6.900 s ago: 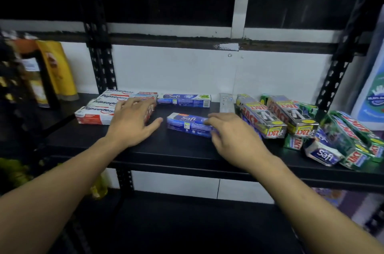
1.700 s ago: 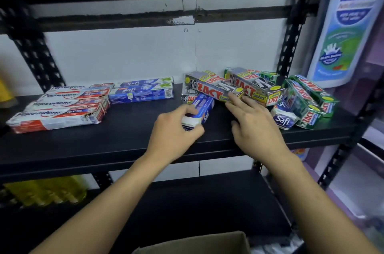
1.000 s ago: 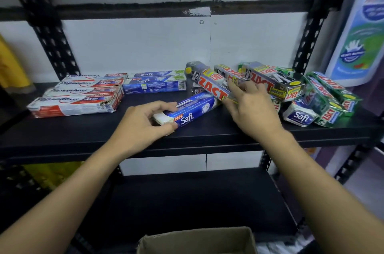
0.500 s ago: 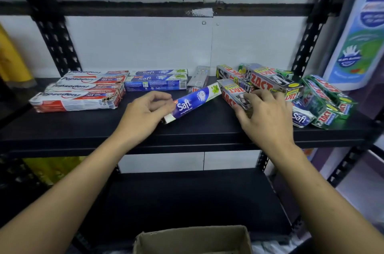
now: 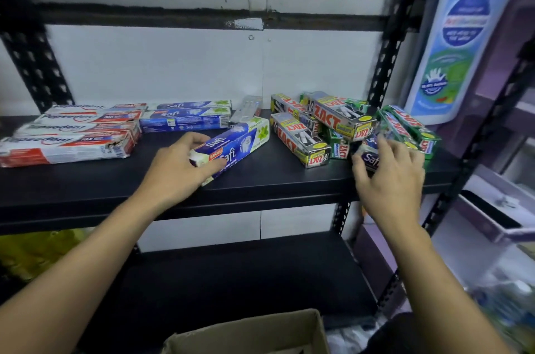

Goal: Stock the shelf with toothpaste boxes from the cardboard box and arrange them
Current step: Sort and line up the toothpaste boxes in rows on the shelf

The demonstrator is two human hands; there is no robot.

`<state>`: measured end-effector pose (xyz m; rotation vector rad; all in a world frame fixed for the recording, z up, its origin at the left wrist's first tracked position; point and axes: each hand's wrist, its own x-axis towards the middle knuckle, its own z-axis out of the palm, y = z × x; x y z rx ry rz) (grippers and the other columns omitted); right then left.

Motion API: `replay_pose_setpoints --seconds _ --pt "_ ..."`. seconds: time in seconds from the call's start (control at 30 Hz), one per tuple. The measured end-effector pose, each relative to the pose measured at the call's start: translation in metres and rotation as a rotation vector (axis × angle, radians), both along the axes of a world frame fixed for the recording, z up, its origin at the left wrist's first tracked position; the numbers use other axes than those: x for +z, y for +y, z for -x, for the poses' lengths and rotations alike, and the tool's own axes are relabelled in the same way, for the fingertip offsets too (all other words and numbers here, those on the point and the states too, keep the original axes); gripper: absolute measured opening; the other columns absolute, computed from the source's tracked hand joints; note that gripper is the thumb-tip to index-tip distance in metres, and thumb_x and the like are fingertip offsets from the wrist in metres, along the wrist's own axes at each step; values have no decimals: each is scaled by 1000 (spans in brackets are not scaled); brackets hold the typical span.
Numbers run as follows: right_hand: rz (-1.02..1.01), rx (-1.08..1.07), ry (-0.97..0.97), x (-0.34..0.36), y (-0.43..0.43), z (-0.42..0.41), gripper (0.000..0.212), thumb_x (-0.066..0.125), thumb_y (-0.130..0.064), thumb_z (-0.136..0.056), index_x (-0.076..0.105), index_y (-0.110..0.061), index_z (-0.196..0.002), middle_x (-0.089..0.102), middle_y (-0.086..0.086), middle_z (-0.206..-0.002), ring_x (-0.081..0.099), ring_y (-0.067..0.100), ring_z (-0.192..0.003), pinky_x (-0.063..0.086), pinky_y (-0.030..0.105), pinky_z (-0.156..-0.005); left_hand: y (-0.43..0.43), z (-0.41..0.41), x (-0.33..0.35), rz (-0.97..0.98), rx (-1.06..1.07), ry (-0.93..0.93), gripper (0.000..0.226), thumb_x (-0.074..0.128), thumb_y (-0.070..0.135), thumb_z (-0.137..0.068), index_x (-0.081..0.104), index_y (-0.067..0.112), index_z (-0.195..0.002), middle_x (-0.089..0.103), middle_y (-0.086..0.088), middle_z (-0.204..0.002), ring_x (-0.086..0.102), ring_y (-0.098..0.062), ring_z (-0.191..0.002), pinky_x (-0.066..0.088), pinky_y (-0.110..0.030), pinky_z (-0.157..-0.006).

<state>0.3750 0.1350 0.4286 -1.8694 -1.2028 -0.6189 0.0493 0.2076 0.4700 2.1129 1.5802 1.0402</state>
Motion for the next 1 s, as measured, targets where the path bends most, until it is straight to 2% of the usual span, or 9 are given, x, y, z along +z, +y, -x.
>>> replay_pose_setpoints --seconds 0.1,0.27,0.4,0.5,0.63,0.77,0.9,0.97,1.0 --pt "11 15 -76 -5 -1 -3 41 64 -41 -88 69 -14 -118 61 6 -114 44 33 -107 42 45 -81 2 -12 1 3 -27 4 44 75 48 -79 60 30 -117 66 14 -106 61 -9 -94 40 -26 -77" --pt "-89 -36 -25 -6 -7 -2 31 70 -43 -84 71 -14 -95 56 8 -99 47 34 -96 40 42 -75 7 -21 -5 13 2 -59 42 74 51 -80 61 32 -115 68 12 -107 61 -11 -94 45 -30 -77" --pt "-187 13 94 -7 -14 4 21 71 -32 -81 69 -11 -85 48 7 -89 44 29 -88 32 29 -73 8 -18 -9 1 20 -39 42 72 56 -79 60 36 -114 69 12 -105 61 -15 -94 51 -37 -83" --pt "-186 25 227 -4 -20 8 26 72 -33 -79 66 -13 -95 49 9 -104 47 33 -95 24 23 -72 8 -17 -9 4 2 -43 42 72 57 -79 60 37 -114 69 12 -106 62 -15 -94 51 -38 -84" --pt "1 47 203 -7 -21 9 56 70 -42 -84 55 -25 -134 46 11 -132 49 35 -110 44 36 -82 6 -16 -10 6 -13 -43 45 71 60 -78 59 38 -116 68 12 -107 62 -16 -97 52 -40 -86" --pt "-9 111 202 -11 -30 7 44 67 -33 -89 62 -22 -132 50 15 -143 52 36 -124 47 42 -93 1 -10 -10 0 -41 -59 57 69 67 -74 57 41 -122 68 13 -113 62 -15 -100 52 -40 -89" --pt "-184 154 258 -7 -56 4 37 72 -19 -84 71 -15 -121 63 12 -129 61 24 -116 40 20 -99 -6 -6 -7 -16 -76 -56 61 74 55 -78 53 46 -136 64 9 -128 57 -18 -116 45 -35 -97" --pt "-269 166 275 -5 -72 3 32 74 -12 -81 74 -12 -113 68 10 -120 65 17 -105 32 -1 -92 -9 -5 -5 -12 -86 -36 63 76 53 -77 54 46 -136 65 7 -129 57 -19 -117 44 -35 -96" --pt "-298 164 278 -4 -81 3 29 74 -12 -81 75 -11 -110 69 8 -117 65 14 -100 30 -4 -89 -11 -5 -4 -4 -89 -33 63 77 52 -77 54 45 -136 65 5 -130 57 -20 -118 43 -35 -96"
